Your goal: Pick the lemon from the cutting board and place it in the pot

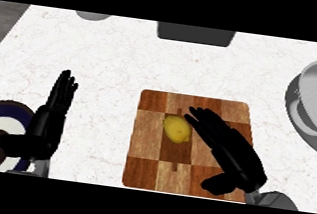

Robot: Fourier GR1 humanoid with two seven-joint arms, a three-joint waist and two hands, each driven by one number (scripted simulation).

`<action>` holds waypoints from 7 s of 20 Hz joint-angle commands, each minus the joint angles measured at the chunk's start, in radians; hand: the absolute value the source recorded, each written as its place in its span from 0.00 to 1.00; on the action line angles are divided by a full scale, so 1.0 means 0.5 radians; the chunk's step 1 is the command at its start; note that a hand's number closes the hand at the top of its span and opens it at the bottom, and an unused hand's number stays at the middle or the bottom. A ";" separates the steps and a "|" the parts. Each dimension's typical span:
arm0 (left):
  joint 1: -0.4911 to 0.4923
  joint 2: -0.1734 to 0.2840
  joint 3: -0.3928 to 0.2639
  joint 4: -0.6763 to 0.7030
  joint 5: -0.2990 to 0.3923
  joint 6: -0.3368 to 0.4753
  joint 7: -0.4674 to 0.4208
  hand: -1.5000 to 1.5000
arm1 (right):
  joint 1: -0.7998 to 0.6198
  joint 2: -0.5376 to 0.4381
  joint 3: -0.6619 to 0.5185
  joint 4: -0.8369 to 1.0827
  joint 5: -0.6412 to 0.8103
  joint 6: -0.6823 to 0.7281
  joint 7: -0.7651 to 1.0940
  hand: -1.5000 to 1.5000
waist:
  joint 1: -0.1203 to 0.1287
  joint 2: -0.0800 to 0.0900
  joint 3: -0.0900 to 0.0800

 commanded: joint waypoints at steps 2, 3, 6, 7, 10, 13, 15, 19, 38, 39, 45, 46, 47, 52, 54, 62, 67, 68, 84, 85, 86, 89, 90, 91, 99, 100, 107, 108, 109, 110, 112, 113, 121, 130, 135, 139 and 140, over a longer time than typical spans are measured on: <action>-0.021 -0.043 -0.003 0.009 -0.051 -0.012 0.021 0.50 | 0.020 0.067 -0.011 0.084 0.139 0.072 0.048 0.00 | -0.007 0.000 0.001; -0.089 0.080 0.125 -0.038 0.079 -0.125 0.109 0.50 | -0.121 0.119 -0.042 0.335 0.119 0.034 -0.031 0.00 | 0.002 0.002 0.001; -0.102 -0.086 0.001 0.022 -0.125 0.040 0.058 0.50 | -0.125 0.276 -0.010 0.367 0.205 0.007 -0.001 0.00 | -0.005 0.001 0.001; 0.013 -0.058 0.090 0.118 0.007 -0.087 -0.101 0.50 | -0.081 0.274 0.026 0.331 0.257 0.027 0.042 0.00 | -0.004 0.001 0.001; -0.065 -0.108 0.019 0.028 -0.150 -0.004 0.033 0.50 | -0.087 0.287 -0.068 0.340 0.266 0.064 -0.061 0.00 | -0.007 0.000 0.001; -0.033 -0.137 -0.043 -0.095 -0.176 0.031 0.171 0.50 | -0.088 0.373 -0.041 0.669 0.388 -0.238 -0.193 0.00 | -0.002 0.001 0.001; 0.123 -0.073 0.057 -0.130 -0.083 -0.101 0.039 0.50 | -0.127 0.359 -0.132 0.506 0.343 -0.038 -0.133 0.00 | -0.002 -0.001 0.001; 0.036 -0.141 0.034 -0.012 -0.123 -0.083 0.002 0.50 | -0.338 0.433 -0.258 0.843 0.379 -0.122 -0.221 0.00 | 0.002 0.002 0.001; -0.028 -0.182 0.105 0.079 -0.176 -0.089 -0.027 0.50 | -0.319 0.563 -0.273 0.903 0.489 -0.643 -0.521 1.00 | -0.005 0.000 0.001; -0.037 -0.170 0.121 0.062 -0.157 -0.095 0.000 0.50 | -0.358 0.565 -0.269 1.051 0.561 -0.630 -0.370 1.00 | -0.002 0.001 0.001; -0.052 -0.147 0.123 0.014 -0.138 -0.110 0.058 0.50 | -0.406 0.360 -0.388 1.171 0.748 -0.239 0.169 1.00 | 0.003 0.001 -0.001; -0.092 -0.123 0.201 0.096 -0.103 -0.124 -0.016 0.50 | -0.406 0.286 -0.424 0.988 0.698 -0.123 0.177 1.00 | -0.020 -0.002 -0.002; -0.028 -0.123 0.159 0.143 -0.110 -0.181 -0.078 0.50 | -0.419 0.332 -0.406 0.871 0.713 -0.079 0.258 1.00 | -0.016 -0.003 -0.001; -0.002 -0.097 0.192 -0.025 -0.089 -0.173 0.036 0.50 | -0.207 0.312 -0.414 0.351 0.724 -0.181 0.299 1.00 | -0.016 -0.005 0.000; -0.044 -0.170 0.122 0.010 -0.189 -0.067 0.065 0.50 | -0.172 0.311 -0.419 0.090 0.701 -0.192 0.327 1.00 | -0.035 -0.009 0.000; -0.110 -0.145 0.177 0.117 -0.131 -0.154 -0.017 0.50 | -0.008 0.279 -0.447 -0.429 0.974 -0.175 0.639 1.00 | -0.024 -0.001 0.000; -0.138 -0.148 0.175 -0.011 -0.164 -0.087 0.152 0.50 | -0.051 0.211 -0.677 -0.707 0.894 0.081 0.796 1.00 | -0.018 -0.002 0.000; -0.058 -0.210 0.104 0.080 -0.204 -0.097 -0.021 0.50 | -0.038 0.283 -0.690 -0.512 0.920 -0.128 0.759 1.00 | -0.010 0.001 0.001; -0.144 -0.229 0.107 0.032 -0.222 -0.078 0.116 0.50 | -0.487 -0.330 -1.629 0.527 0.400 -0.297 0.174 1.00 | 0.004 0.007 0.002; 0.057 -0.171 0.142 -0.073 -0.142 -0.173 0.040 0.50 | -0.506 -0.328 -1.618 0.620 0.438 -0.310 0.198 1.00 | 0.014 0.005 0.002; 0.021 -0.199 0.095 -0.021 -0.226 -0.122 0.026 0.50 | -0.567 -0.441 -1.682 0.671 0.386 -0.259 0.140 1.00 | 0.009 0.005 0.002; -0.176 -0.147 0.182 -0.061 -0.154 -0.148 0.202 0.50 | -0.618 -0.542 -1.768 1.034 0.291 -0.330 -0.093 1.00 | 0.010 0.009 0.003; -0.030 -0.197 0.139 0.044 -0.172 -0.161 -0.025 0.50 | -0.713 -0.543 -1.763 1.274 0.314 -0.419 -0.157 1.00 | 0.029 0.015 0.003; 0.007 -0.112 0.188 -0.059 -0.126 -0.221 0.048 0.50 | -0.732 -0.598 -1.787 1.344 0.303 -0.412 -0.193 1.00 | 0.027 0.010 0.003; -0.099 -0.208 0.129 0.097 -0.220 -0.137 -0.018 0.50 | -1.035 -0.777 -1.768 2.225 0.403 -0.480 -0.399 1.00 | 0.046 0.023 0.004; -0.049 -0.164 0.133 -0.012 -0.171 -0.192 0.109 0.50 | -1.057 -0.793 -1.753 2.279 0.426 -0.461 -0.369 1.00 | 0.048 0.018 0.004; -0.097 -0.237 0.075 0.055 -0.233 -0.144 0.016 0.50 | -1.208 -0.797 -1.735 2.714 0.530 -0.412 -0.133 0.00 | 0.082 0.035 0.007; -0.012 -0.185 0.110 -0.040 -0.176 -0.194 0.061 0.50 | -1.156 -0.816 -1.809 2.759 0.431 -0.370 -0.309 0.00 | 0.081 0.031 0.008; -0.089 -0.211 0.084 -0.064 -0.190 -0.170 0.127 0.50 | -1.114 -0.832 -1.867 2.775 0.368 -0.391 -0.468 0.00 | 0.092 0.042 0.014; -0.158 -0.142 0.192 0.023 -0.134 -0.214 0.100 0.50 | -1.064 -0.830 -1.923 2.753 0.282 -0.355 -0.624 0.00 | 0.053 0.034 0.011; -0.078 -0.217 0.087 -0.075 -0.208 -0.141 0.132 0.50 | -1.161 -0.827 -2.036 2.735 0.151 -0.312 -0.681 0.00 | 0.062 0.026 0.012; -0.066 -0.225 0.102 0.021 -0.199 -0.156 0.039 0.50 | -1.139 -0.738 -2.124 2.720 0.055 -0.397 -0.735 0.00 | 0.048 0.030 0.012; -0.084 -0.144 0.156 -0.073 -0.159 -0.203 0.112 0.50 | -1.219 -0.918 -2.643 2.810 -0.506 -0.058 -0.955 0.00 | 0.065 0.036 0.016; 0.008 -0.166 0.140 -0.017 -0.142 -0.231 -0.019 0.50 | -1.069 -1.186 -2.820 2.913 -0.693 0.119 -1.016 0.00 | 0.080 0.041 0.015; -0.142 -0.180 0.170 0.058 -0.155 -0.185 0.048 0.50 | -0.939 -1.178 -2.866 2.926 -0.754 0.192 -1.218 0.00 | 0.062 0.044 0.017; -0.050 -0.165 0.150 -0.007 -0.161 -0.202 0.041 0.50 | -0.871 -1.293 -2.882 2.951 -0.766 0.292 -1.204 0.00 | 0.091 0.049 0.023; -0.055 -0.222 0.098 -0.037 -0.184 -0.166 0.057 0.50 | -0.819 -1.319 -2.866 2.950 -0.751 0.316 -1.228 0.00 | 0.078 0.045 0.023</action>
